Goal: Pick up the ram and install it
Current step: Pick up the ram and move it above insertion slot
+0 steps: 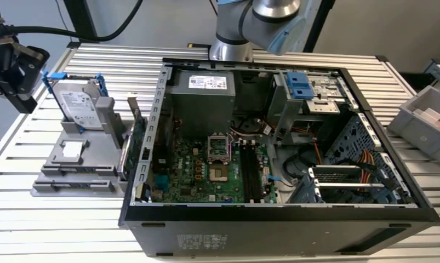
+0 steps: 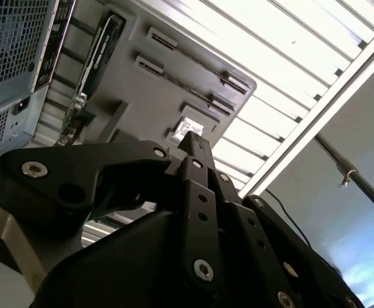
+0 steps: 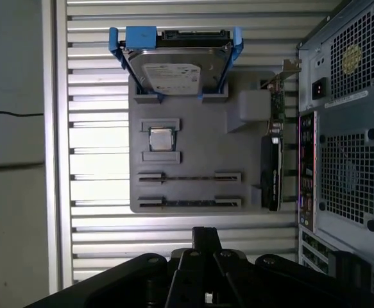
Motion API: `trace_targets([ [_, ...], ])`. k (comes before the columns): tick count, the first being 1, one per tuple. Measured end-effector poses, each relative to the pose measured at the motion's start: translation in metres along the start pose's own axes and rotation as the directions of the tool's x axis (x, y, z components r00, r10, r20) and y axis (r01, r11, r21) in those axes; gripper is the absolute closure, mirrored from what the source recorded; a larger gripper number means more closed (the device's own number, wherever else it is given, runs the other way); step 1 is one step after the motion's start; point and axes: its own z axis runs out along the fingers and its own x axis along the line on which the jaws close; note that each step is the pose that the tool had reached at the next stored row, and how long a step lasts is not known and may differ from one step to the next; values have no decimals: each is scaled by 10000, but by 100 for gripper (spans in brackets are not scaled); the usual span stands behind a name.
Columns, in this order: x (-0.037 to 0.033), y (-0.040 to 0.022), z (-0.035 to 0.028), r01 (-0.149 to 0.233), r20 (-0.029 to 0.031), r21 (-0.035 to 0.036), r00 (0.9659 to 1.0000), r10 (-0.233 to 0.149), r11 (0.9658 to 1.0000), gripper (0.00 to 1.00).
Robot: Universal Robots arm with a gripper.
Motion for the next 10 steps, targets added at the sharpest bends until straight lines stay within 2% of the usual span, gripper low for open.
trace_targets([
  [4,0,0,0,276,-13,-3,9996,-276,9996,100],
  [10,1,0,0,386,-20,-4,9993,-386,9993,100],
])
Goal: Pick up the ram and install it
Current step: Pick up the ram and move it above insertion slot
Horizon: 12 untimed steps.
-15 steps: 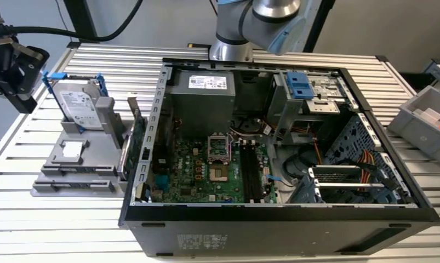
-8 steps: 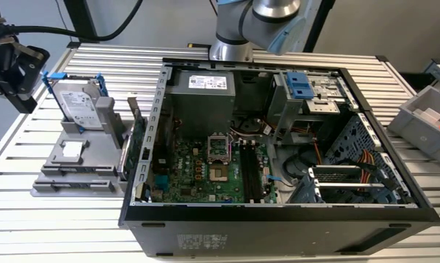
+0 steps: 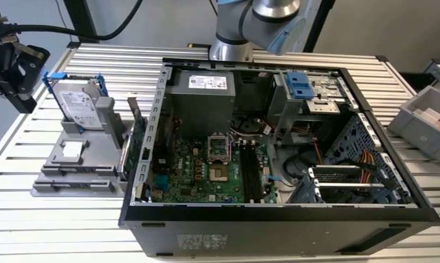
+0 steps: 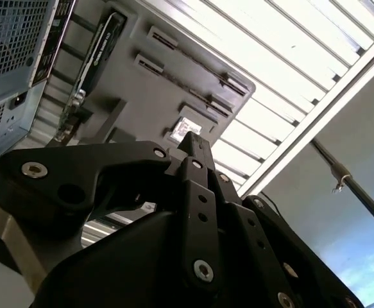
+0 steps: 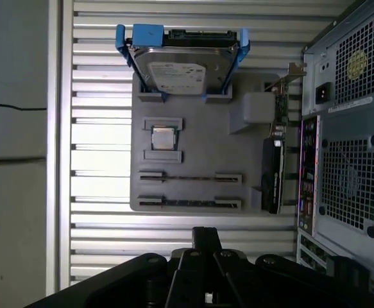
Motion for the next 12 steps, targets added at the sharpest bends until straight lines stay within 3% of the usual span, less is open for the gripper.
trace_targets([
  [4,0,0,1,589,-28,-9,9983,-589,9983,100],
  [12,0,0,0,1753,-84,-29,9845,-1753,9845,100],
])
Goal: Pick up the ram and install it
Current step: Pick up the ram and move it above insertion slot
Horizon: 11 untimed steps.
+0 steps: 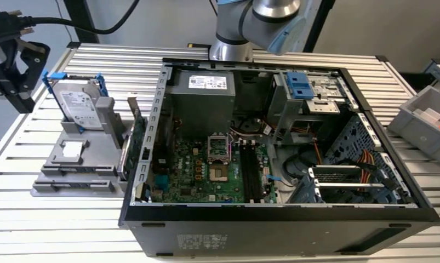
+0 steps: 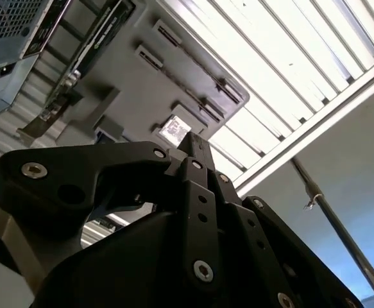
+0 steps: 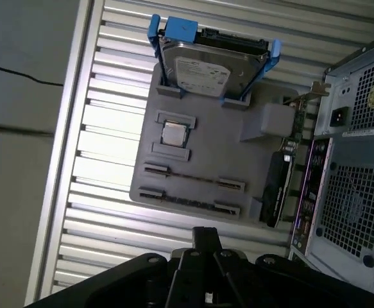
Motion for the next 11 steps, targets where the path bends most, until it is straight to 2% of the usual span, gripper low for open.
trace_targets([
  [6,0,0,0,521,-26,-7,9986,-521,9986,100],
  [11,0,0,0,983,-48,-14,9951,-983,9952,100],
])
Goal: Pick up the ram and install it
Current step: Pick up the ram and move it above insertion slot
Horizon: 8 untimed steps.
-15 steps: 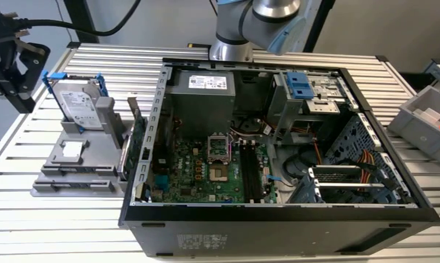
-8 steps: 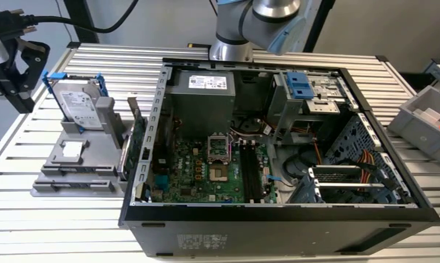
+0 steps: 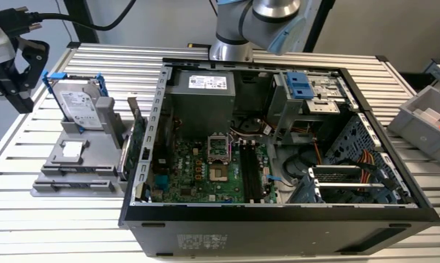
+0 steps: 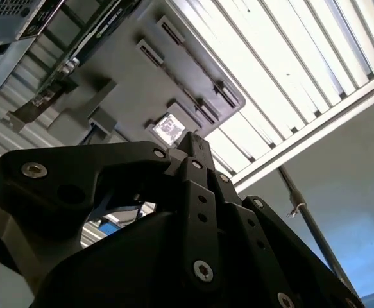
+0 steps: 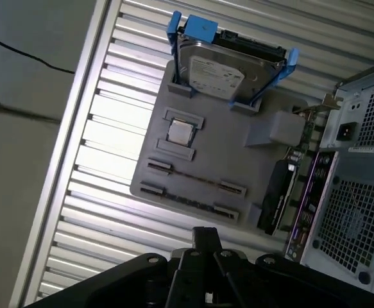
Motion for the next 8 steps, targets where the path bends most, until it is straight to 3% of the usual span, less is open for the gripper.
trace_targets([
  [8,0,0,0,691,-35,-6,9976,-691,9976,100],
])
